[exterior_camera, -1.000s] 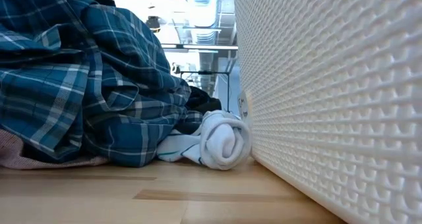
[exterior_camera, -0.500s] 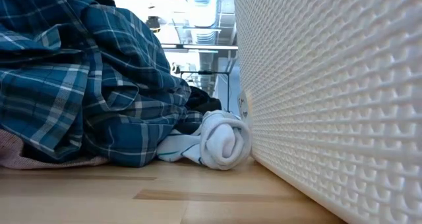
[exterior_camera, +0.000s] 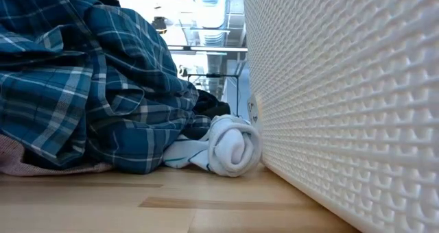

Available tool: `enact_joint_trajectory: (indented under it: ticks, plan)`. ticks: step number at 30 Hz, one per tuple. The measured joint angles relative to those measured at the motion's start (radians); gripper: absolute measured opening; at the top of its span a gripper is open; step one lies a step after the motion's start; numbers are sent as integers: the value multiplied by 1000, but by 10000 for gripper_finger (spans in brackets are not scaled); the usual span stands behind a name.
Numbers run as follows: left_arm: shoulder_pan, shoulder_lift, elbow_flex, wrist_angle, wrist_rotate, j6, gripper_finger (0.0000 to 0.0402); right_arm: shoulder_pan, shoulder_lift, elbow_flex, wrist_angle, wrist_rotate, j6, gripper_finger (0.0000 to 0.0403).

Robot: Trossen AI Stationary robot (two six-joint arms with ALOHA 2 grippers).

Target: Sort clothes

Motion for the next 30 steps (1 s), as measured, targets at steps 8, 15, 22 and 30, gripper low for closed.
enact_joint_trajectory:
  ticks: [8,15,22,30]
  plan:
    - [0,0,0,0,0,0,185,0,0,0,0,0,0,112]
    - [0,0,0,13,-3,3,185,0,0,0,0,0,0,112]
    - [0,0,0,12,-3,-53,185,0,0,0,0,0,0,112]
    - [0,0,0,8,-32,-72,190,0,0,0,0,0,0,112]
